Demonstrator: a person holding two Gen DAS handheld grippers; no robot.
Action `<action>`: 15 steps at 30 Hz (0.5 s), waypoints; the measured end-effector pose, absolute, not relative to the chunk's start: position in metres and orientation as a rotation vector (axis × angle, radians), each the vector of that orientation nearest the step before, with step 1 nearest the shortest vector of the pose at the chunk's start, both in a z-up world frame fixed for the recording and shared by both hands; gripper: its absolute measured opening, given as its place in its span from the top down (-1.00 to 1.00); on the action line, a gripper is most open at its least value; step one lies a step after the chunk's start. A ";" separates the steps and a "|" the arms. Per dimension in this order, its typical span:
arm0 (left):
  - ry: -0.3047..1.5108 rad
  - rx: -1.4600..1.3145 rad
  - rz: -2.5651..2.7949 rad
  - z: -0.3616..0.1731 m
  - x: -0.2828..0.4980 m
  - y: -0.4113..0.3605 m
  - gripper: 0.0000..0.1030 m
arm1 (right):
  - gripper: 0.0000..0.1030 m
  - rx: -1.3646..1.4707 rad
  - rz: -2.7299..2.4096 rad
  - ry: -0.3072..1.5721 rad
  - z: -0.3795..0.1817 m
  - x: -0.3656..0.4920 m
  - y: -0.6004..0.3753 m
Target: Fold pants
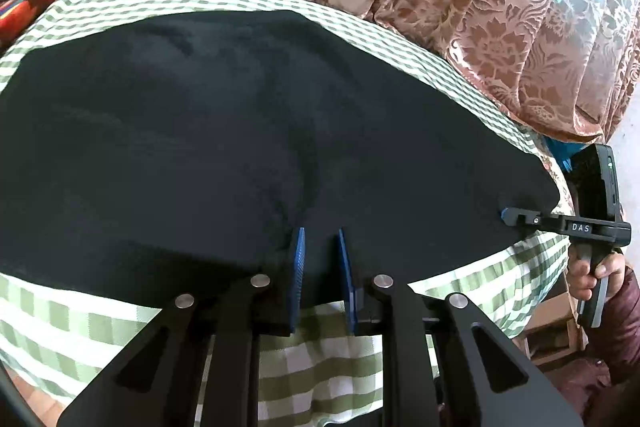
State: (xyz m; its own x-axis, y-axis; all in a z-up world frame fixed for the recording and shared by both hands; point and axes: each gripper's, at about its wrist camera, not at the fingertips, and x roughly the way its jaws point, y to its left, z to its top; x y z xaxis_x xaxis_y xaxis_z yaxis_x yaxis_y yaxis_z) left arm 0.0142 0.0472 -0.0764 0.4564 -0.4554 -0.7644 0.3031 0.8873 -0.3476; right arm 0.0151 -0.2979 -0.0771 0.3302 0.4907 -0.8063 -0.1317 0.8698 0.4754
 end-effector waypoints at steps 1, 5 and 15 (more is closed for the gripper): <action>0.977 -0.160 -0.466 -0.073 0.013 0.046 0.67 | 0.33 0.339 0.429 1.162 -0.072 0.017 -0.297; 0.907 -0.127 -0.453 -0.057 0.015 0.046 0.67 | 0.27 0.328 0.559 1.099 -0.044 0.038 -0.271; 0.882 -0.105 -0.409 -0.058 0.023 0.060 0.67 | 0.22 0.358 0.826 1.098 -0.027 0.172 -0.156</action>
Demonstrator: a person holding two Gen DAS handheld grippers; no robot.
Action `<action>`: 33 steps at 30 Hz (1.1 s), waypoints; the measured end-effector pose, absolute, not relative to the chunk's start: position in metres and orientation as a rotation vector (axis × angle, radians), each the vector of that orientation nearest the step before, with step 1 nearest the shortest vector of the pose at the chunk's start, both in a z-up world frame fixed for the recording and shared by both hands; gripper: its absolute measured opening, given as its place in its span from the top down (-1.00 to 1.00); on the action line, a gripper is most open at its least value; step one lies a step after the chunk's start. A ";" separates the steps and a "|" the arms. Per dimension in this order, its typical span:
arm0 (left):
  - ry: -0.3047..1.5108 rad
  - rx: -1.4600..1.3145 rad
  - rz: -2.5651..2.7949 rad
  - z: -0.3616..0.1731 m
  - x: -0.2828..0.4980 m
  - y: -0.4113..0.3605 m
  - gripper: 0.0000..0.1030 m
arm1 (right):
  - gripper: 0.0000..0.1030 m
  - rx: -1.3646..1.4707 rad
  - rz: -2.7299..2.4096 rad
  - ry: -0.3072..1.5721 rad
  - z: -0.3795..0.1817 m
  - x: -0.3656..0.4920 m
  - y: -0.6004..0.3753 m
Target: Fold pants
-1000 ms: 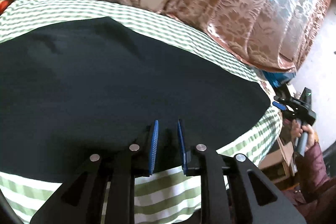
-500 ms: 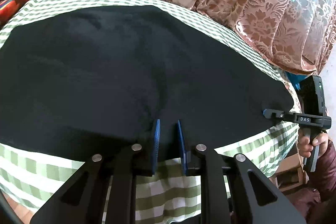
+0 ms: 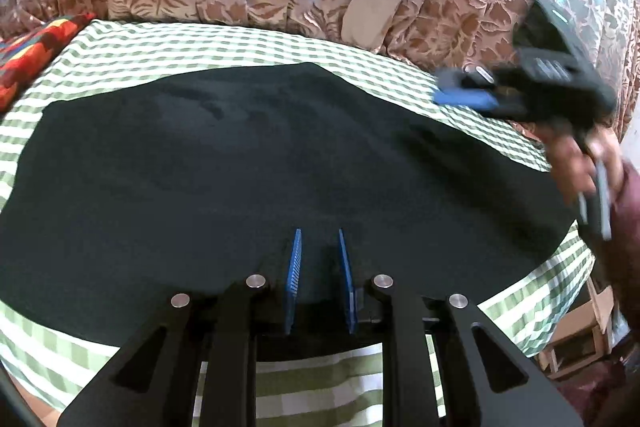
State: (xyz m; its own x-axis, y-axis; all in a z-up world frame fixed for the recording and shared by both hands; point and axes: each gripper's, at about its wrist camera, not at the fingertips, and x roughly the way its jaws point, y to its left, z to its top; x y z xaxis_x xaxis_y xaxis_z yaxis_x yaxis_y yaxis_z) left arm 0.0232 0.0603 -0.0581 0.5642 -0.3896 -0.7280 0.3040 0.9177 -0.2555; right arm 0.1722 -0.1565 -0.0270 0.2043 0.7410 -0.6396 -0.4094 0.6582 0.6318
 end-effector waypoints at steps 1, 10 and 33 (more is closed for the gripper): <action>0.880 -0.113 -0.415 -0.059 0.023 0.064 0.67 | 0.15 0.357 0.837 1.112 -0.030 0.184 -0.149; 0.901 -0.190 -0.422 -0.069 0.030 0.076 0.67 | 0.82 0.231 0.921 1.255 -0.068 0.235 -0.098; 0.920 -0.151 -0.274 -0.045 0.089 0.076 0.67 | 0.70 0.329 0.732 1.080 -0.043 0.211 -0.173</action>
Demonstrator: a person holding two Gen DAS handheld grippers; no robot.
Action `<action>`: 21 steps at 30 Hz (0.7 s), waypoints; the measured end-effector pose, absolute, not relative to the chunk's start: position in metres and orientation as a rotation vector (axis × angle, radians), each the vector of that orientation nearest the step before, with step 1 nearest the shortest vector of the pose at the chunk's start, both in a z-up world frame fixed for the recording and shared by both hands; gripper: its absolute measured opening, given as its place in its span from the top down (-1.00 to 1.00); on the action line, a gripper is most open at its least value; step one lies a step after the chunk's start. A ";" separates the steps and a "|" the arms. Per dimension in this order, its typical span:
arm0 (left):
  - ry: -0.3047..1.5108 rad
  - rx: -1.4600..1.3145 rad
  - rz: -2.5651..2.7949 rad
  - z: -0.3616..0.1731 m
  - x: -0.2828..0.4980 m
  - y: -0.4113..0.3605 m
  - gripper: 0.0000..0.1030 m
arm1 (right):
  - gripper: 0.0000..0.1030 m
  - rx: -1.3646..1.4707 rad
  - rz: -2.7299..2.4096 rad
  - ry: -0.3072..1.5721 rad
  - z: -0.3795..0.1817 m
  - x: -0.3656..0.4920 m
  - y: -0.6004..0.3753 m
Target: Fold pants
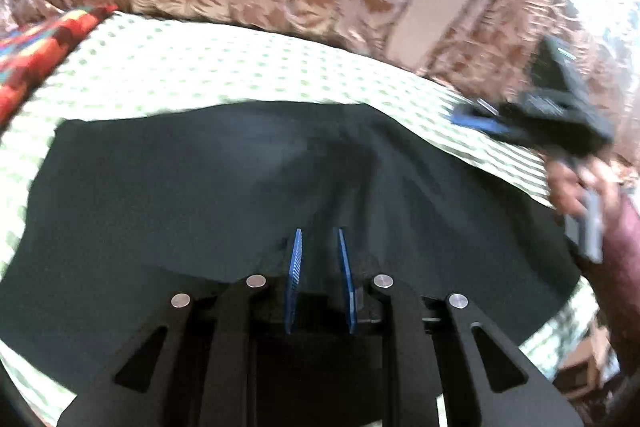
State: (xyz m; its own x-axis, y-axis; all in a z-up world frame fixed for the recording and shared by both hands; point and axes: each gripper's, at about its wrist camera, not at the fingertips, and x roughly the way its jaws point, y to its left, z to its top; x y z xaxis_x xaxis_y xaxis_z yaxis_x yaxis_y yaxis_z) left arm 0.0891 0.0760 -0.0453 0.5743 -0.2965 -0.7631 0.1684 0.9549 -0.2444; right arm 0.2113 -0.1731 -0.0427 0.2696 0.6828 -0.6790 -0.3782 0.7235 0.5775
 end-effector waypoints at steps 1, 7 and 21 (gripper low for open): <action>0.922 -0.160 -0.257 -0.045 0.095 0.079 0.67 | 0.74 0.297 0.736 1.088 -0.042 0.201 -0.176; 1.007 -0.216 -0.111 -0.071 0.110 0.108 0.67 | 0.84 0.081 0.572 1.147 -0.073 0.181 -0.164; 0.866 -0.612 0.117 -0.041 0.014 0.251 0.66 | 0.24 0.082 0.506 0.987 -0.044 0.111 -0.164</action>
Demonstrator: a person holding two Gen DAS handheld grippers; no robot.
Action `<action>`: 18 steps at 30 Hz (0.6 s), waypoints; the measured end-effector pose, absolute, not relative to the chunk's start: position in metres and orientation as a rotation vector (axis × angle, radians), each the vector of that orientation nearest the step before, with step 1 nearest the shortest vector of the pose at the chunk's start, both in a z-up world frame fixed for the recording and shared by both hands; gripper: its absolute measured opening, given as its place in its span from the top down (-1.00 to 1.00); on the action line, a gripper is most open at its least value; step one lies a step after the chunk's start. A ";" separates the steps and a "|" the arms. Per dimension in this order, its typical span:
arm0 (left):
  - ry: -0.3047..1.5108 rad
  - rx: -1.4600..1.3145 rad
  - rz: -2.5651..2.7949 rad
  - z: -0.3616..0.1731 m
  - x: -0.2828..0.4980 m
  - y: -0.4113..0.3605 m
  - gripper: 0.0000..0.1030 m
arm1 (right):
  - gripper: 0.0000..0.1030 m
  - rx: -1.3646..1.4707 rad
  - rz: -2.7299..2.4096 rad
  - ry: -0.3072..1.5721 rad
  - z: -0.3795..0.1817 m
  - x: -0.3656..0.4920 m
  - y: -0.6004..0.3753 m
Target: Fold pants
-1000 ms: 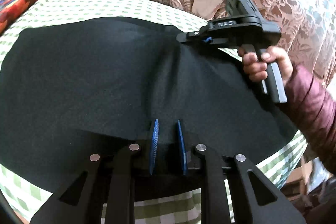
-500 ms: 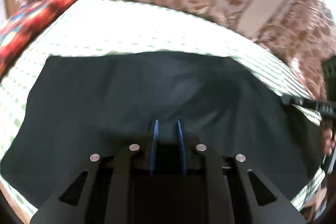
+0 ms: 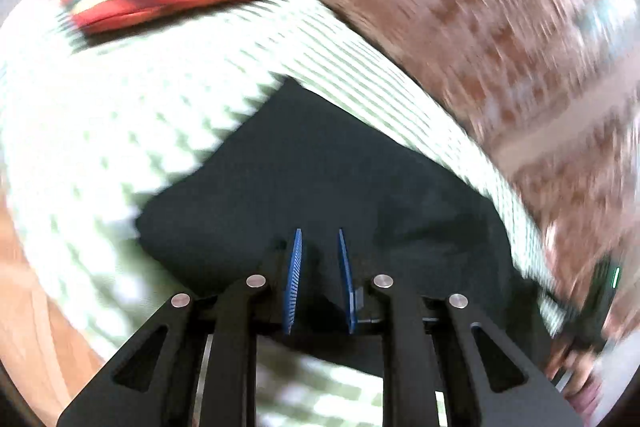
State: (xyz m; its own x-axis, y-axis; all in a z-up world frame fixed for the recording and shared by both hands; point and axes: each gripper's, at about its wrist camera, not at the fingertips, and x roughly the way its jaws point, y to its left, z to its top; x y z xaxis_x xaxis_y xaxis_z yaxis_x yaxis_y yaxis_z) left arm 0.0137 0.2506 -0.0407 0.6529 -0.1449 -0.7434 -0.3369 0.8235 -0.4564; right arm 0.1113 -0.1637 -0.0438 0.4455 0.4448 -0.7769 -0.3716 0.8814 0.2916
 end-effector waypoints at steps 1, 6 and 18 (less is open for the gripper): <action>0.851 -0.638 0.145 -0.038 0.007 0.263 0.66 | 0.17 0.095 0.526 0.987 -0.043 0.102 -0.163; 0.815 -0.810 0.240 -0.040 -0.028 0.323 0.67 | 0.04 0.136 0.604 1.019 -0.050 0.061 -0.150; 0.882 -0.936 0.187 -0.075 -0.010 0.313 0.67 | -0.01 0.137 0.591 1.077 -0.069 0.044 -0.134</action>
